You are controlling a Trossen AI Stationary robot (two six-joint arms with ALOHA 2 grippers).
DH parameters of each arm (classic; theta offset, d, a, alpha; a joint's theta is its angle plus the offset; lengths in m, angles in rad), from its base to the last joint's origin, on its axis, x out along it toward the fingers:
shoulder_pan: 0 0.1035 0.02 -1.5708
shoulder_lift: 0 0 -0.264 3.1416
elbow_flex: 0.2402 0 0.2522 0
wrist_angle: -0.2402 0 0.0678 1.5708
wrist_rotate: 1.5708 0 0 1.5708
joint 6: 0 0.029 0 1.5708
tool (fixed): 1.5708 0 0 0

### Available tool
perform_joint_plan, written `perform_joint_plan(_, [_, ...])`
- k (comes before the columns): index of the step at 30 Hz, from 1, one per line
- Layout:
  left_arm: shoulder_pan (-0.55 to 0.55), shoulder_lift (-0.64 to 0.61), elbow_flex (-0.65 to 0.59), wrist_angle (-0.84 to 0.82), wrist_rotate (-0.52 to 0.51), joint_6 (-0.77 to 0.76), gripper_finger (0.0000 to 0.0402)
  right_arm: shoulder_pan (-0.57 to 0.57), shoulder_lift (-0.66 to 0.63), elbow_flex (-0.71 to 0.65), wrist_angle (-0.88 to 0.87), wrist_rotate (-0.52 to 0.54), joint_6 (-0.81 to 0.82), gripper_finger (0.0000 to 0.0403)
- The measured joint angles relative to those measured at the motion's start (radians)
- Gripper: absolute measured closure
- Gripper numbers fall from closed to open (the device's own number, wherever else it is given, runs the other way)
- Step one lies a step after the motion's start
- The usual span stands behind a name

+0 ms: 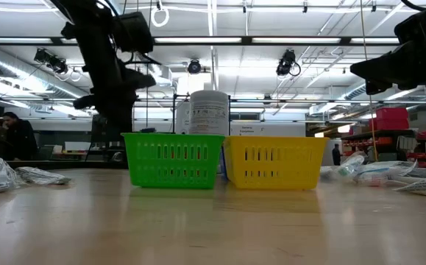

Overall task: Pick & Place Travel size toiletries
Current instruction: Put the blue razor into the red bin

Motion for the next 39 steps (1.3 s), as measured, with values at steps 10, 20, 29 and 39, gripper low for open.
perform_joint_plan(10, [-0.059, 0.0, 0.147, 0.014, -0.027, 0.027, 0.0356, 0.0, 0.0, 0.0, 0.0, 0.0, 0.0, 0.039])
perform_joint_plan(20, [-0.071, 0.008, 0.194, 0.079, -0.029, 0.017, 0.0357, 0.0, 0.0, 0.0, 0.0, 0.0, 0.0, 0.0389])
perform_joint_plan(29, [-0.07, 0.136, 0.194, 0.152, 0.018, -0.01, 0.0358, 0.0, 0.0, 0.0, 0.0, -0.001, 0.0, 0.039])
perform_joint_plan(39, [-0.076, 0.229, 0.192, 0.209, 0.029, -0.056, 0.0359, 0.0, 0.0, 0.0, 0.0, 0.0, 0.0, 0.039])
